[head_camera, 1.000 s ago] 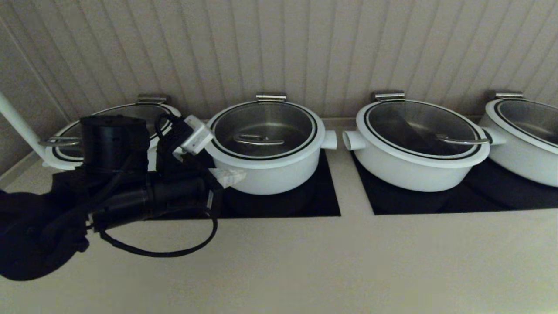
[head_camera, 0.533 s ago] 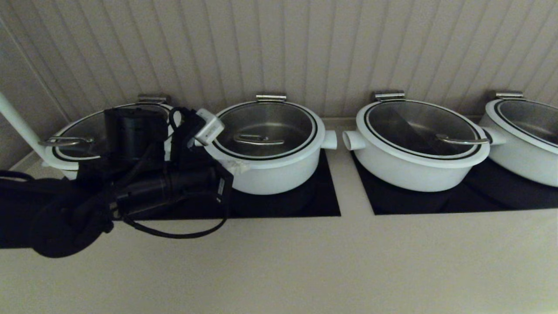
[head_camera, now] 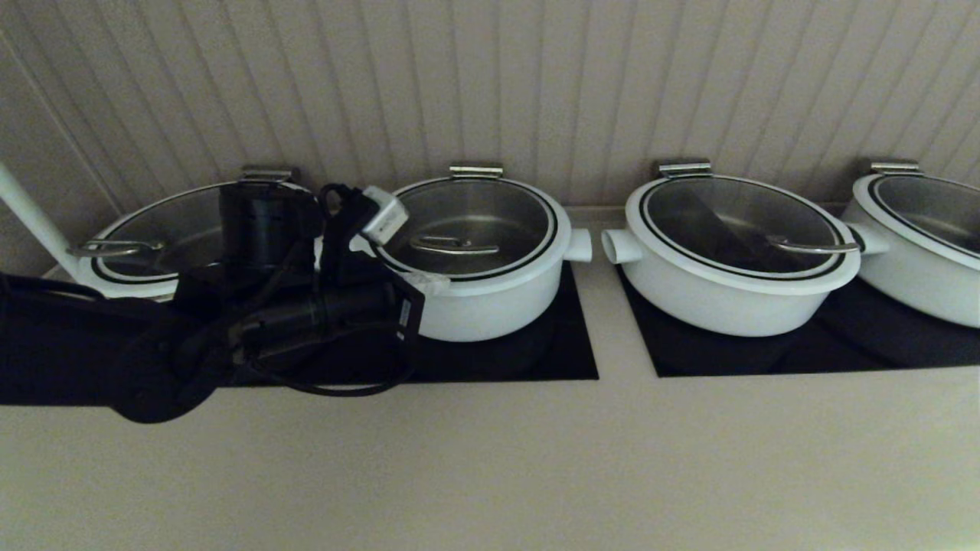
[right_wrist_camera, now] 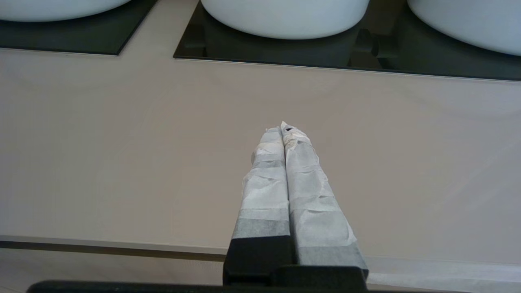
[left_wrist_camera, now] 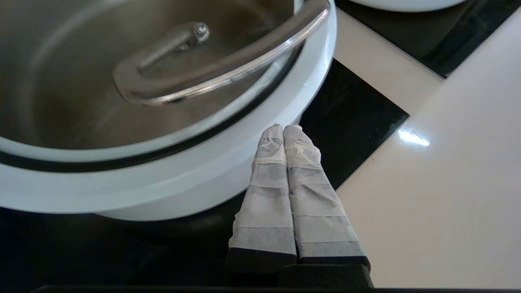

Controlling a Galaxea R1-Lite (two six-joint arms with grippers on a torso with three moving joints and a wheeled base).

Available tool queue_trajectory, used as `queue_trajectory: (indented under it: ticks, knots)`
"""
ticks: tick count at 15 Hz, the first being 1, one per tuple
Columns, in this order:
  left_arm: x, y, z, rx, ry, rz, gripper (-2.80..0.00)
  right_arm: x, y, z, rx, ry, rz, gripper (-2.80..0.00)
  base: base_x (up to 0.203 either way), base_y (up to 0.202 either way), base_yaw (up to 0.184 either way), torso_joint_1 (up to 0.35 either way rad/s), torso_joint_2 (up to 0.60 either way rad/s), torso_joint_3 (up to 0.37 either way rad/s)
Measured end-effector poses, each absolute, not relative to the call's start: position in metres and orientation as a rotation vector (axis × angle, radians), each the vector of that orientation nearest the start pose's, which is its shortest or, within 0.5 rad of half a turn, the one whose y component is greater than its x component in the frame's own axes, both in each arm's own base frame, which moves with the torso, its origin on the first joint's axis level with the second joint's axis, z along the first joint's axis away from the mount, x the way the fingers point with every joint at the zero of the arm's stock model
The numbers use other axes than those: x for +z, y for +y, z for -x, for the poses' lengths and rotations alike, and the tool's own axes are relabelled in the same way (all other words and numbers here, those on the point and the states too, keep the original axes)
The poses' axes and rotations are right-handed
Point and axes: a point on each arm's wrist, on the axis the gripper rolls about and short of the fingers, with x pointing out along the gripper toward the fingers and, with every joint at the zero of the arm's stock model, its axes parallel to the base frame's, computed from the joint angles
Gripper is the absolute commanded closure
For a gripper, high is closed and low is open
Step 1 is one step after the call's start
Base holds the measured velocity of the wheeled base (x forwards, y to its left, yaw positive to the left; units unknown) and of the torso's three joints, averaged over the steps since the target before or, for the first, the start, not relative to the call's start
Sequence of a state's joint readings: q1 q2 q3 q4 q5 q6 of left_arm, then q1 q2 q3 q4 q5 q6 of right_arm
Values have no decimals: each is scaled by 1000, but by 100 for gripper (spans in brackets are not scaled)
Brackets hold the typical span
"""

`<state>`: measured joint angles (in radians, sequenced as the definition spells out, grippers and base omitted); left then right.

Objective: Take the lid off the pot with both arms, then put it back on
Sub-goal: Open the food pot lid a small opening with the left arm

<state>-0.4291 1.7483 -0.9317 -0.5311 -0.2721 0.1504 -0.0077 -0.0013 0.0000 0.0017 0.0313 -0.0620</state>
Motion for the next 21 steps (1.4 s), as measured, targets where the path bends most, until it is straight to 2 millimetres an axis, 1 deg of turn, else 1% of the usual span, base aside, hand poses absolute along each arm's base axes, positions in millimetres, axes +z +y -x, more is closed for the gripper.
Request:
queue_trajectory:
  ticks: [5, 8, 12, 21]
  knots:
    - [197, -144, -303, -689, 213, -168, 0, 75, 1, 23, 24, 0, 62, 0, 0, 0, 0, 0, 0, 0]
    - [196, -145, -307, -673, 211, -173, 0, 75, 1, 23, 24, 0, 62, 0, 0, 0, 0, 0, 0, 0]
    - [198, -148, -312, -650, 144, -173, 0, 75, 1, 23, 24, 0, 62, 0, 0, 0, 0, 0, 0, 0]
    - [196, -148, -314, -632, 145, -174, 0, 75, 1, 23, 24, -1, 62, 0, 0, 0, 0, 0, 0, 0]
